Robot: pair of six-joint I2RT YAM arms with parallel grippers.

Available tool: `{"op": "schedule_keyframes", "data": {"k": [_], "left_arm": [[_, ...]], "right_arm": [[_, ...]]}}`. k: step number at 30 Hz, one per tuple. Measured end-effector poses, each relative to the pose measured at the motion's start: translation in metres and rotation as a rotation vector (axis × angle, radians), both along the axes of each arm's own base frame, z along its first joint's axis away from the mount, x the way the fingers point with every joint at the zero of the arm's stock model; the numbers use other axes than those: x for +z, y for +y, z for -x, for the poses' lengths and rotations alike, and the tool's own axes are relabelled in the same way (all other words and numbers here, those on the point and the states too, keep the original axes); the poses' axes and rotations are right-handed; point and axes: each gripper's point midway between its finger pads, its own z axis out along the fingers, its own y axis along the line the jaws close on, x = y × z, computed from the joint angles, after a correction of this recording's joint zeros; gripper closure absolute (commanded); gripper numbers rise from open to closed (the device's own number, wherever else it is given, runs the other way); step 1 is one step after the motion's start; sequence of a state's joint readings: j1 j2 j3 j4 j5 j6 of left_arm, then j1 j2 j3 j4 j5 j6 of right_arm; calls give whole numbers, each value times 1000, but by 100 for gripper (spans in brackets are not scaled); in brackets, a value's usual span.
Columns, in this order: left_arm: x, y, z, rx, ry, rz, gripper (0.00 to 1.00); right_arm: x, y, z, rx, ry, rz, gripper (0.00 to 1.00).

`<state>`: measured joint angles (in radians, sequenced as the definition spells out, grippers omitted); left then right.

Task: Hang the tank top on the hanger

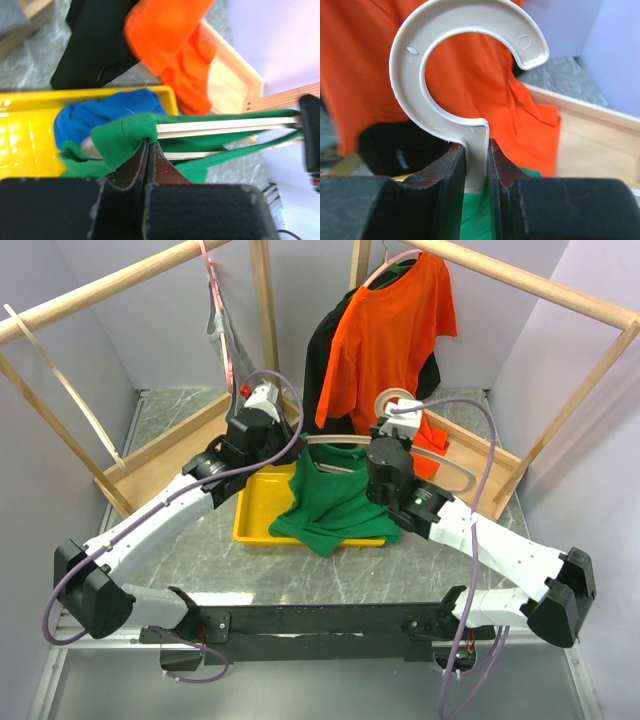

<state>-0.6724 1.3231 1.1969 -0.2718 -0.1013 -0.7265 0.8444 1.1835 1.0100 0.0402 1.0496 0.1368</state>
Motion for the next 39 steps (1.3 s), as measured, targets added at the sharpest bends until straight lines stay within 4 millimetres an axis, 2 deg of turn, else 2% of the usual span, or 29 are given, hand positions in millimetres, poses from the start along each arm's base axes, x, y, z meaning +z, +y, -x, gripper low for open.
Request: {"op": "schedule_keyframes", "data": {"k": [5, 11, 20, 23, 24, 26, 31, 33, 36, 38, 39], "left_arm": [[36, -8, 0, -25, -58, 42, 98], [67, -13, 3, -46, -104, 71, 96], [77, -17, 8, -86, -115, 72, 92], [82, -20, 11, -101, -123, 83, 85], [83, -20, 12, -105, -124, 84, 80], [84, -22, 14, -117, -126, 86, 77], [86, -28, 24, -166, -138, 79, 48], [90, -28, 29, -188, -153, 78, 39], [107, -25, 40, -223, -197, 87, 35], [134, -22, 50, -255, -256, 114, 31], [154, -18, 58, -272, -302, 134, 27]], "right_arm": [[20, 27, -9, 49, -39, -8, 100], [27, 44, -13, 118, -67, -33, 100], [35, 67, -12, 238, -85, -34, 100], [39, 70, -13, 254, -100, -47, 100], [38, 72, -14, 257, -101, -47, 100], [34, 77, -17, 262, -94, -46, 100], [18, 90, -22, 298, -51, -9, 100], [30, 92, -21, 312, -61, -16, 100], [63, 94, -16, 352, -116, -67, 100], [89, 90, -7, 388, -167, -112, 100], [102, 86, -1, 401, -192, -134, 100]]}}
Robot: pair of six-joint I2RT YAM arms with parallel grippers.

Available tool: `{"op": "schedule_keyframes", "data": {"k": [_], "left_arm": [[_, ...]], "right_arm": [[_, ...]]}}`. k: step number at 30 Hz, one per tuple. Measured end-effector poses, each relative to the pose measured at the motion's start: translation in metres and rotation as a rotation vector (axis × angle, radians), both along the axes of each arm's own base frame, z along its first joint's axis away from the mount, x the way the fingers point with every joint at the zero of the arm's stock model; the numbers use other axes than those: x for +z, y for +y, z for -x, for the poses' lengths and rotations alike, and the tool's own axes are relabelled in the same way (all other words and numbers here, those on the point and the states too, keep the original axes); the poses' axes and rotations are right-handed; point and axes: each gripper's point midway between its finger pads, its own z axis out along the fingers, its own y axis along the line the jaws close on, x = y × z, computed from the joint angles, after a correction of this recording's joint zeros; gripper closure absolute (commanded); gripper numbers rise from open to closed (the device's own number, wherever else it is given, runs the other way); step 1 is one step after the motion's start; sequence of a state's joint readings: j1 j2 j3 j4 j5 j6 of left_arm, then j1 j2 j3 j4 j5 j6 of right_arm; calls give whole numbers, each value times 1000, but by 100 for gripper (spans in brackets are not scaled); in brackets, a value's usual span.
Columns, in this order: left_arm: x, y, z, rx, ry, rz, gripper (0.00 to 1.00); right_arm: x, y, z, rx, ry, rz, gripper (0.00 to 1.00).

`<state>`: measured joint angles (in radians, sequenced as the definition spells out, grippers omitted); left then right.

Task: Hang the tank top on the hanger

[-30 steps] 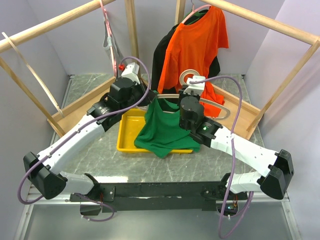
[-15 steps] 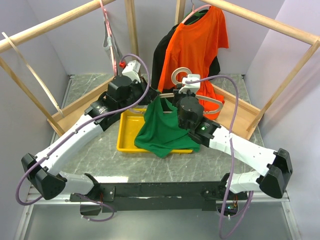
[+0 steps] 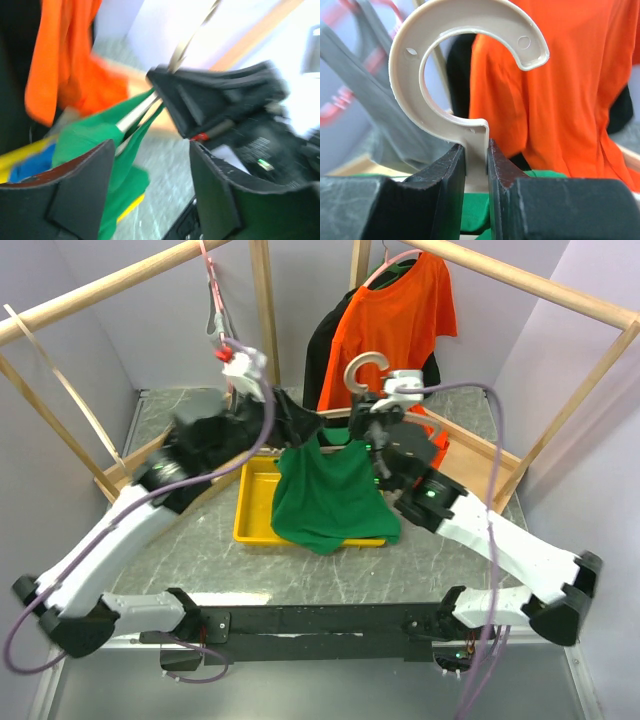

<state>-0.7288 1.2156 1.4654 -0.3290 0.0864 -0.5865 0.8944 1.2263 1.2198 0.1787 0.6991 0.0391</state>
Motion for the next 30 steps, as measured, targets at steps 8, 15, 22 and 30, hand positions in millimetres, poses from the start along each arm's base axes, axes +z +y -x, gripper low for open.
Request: {"op": "schedule_keyframes", "data": {"k": [8, 15, 22, 30], "left_arm": [[151, 76, 84, -2, -413, 209, 20], [197, 117, 127, 20, -583, 304, 19], [152, 97, 103, 10, -498, 179, 15], [98, 69, 90, -90, -377, 12, 27]], "right_arm": [[81, -22, 39, 115, -141, -120, 100], [188, -40, 73, 208, -305, -196, 100], [124, -31, 88, 314, -271, -166, 100], [-6, 8, 70, 382, -38, 12, 100]]}}
